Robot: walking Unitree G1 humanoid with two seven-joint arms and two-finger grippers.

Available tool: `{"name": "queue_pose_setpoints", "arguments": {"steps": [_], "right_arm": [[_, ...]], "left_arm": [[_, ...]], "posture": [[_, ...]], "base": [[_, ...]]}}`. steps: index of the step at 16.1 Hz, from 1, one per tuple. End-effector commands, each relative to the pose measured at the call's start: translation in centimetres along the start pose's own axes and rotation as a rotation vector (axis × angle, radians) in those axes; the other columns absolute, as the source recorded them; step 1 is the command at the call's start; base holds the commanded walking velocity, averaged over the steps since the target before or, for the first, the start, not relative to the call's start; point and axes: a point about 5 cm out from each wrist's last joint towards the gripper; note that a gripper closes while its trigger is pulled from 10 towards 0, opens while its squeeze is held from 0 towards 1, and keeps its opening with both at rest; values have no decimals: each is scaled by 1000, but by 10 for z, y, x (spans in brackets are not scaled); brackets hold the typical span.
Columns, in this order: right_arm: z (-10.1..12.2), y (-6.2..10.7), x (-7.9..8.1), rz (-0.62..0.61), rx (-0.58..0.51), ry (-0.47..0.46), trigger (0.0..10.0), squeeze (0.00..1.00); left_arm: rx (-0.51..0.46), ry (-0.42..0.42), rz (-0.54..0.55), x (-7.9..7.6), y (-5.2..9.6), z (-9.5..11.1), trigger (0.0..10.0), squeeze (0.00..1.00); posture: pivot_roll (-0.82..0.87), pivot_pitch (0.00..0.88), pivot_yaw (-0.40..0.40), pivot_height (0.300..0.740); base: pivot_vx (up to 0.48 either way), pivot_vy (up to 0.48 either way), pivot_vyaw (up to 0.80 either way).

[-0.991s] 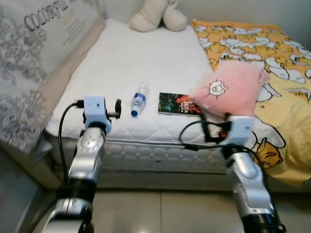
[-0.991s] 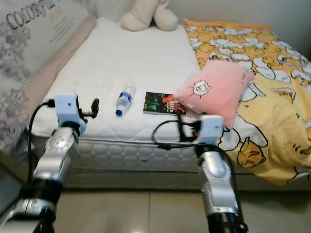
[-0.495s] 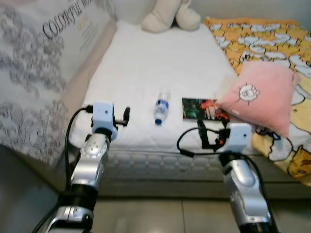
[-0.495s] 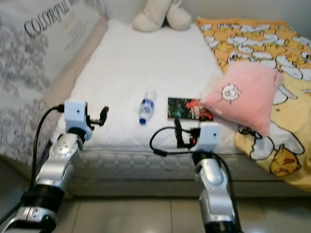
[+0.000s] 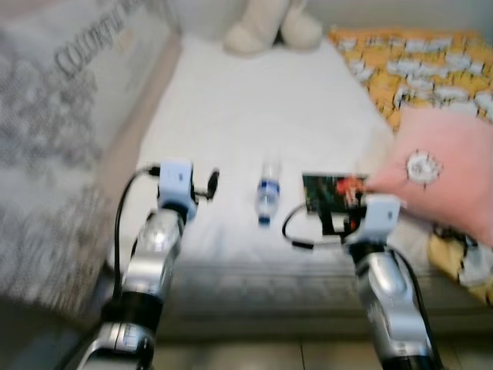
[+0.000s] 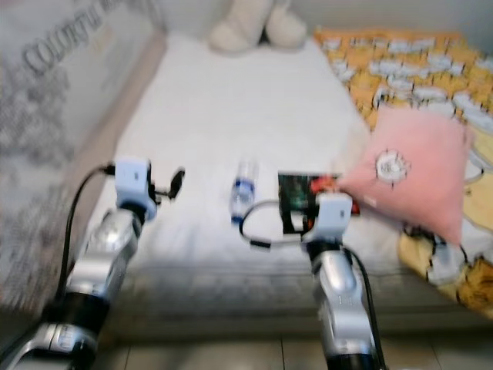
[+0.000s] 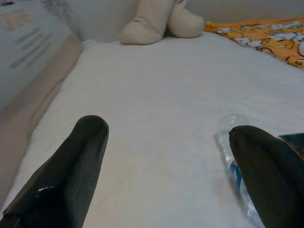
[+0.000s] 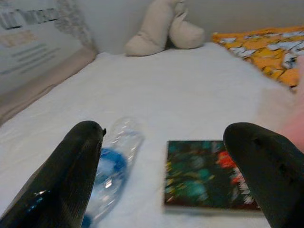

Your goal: Clean up the room

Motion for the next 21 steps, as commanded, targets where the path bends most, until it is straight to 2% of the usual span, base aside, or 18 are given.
{"name": "queue_pose_setpoints", "arguments": {"steps": [1, 4, 8, 9, 11, 12, 13, 15, 16, 18, 19, 21], "right_arm": [[2, -1, -10, -31, -5, 10, 10000, 0], [4, -17, -2, -3, 3, -12, 10000, 0], [-3, -30, 11, 35, 45, -74, 10000, 0], [-5, -34, 15, 36, 61, -100, 10000, 0], [-12, -45, 14, 0, 102, -139, 10000, 0], [-16, -52, 13, -24, 134, -159, 10000, 0], [-17, -54, 13, -26, 138, -164, 10000, 0], [-22, -60, 7, -68, 179, -146, 10000, 0], [-27, -61, 3, -102, 216, -148, 10000, 0], [-30, -64, 2, -142, 253, -164, 10000, 0], [-33, -63, -2, -201, 276, -187, 10000, 0], [-41, -64, 7, -196, 350, -280, 10000, 0]], "left_arm": [[-11, 6, -16, -7, -2, 3, 10000, 0], [-37, 15, 28, 1, 0, 8, 10000, 0], [-40, -28, 93, 16, 7, 12, 10000, 0], [-60, -49, 105, 21, 12, 18, 10000, 0], [-97, -97, 112, 30, 26, 31, 10000, 0], [-99, -135, 104, 36, 39, 39, 10000, 0], [-97, -153, 86, 34, 49, 45, 10000, 0], [5, -202, -63, 25, 69, 38, 10000, 0], [79, -229, -137, 20, 88, 31, 10000, 0], [147, -205, -167, 15, 110, 25, 10000, 0], [177, -197, -177, 9, 120, 22, 10000, 0], [213, -192, -185, 5, 123, 24, 10000, 0]], "posture": [[-117, 0, 31, 740], [-69, 0, 19, 740], [15, 0, -6, 740], [73, 0, -18, 740], [148, 26, -13, 740], [191, 75, -3, 740], [220, 106, 6, 740], [283, 168, 24, 740], [303, 199, 39, 740], [308, 222, 46, 740], [302, 238, 52, 740], [312, 260, 58, 740]], "base": [[472, 0, 0], [432, 0, 0], [0, 0, 0], [0, 0, 0], [0, 0, 0], [0, 0, 0], [0, 0, 0], [0, 0, 0], [0, 0, 0], [0, 0, 0], [0, 0, 0], [0, 0, 0]]}}
Point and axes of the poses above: a point about 5 cm out from each wrist's last joint towards the gripper, its own y axis pointing back from the gripper into the wrist, its own z axis along the axis of the wrist's last joint, x = y × z, and after that the axes turned 7 degrees about y, right-handed
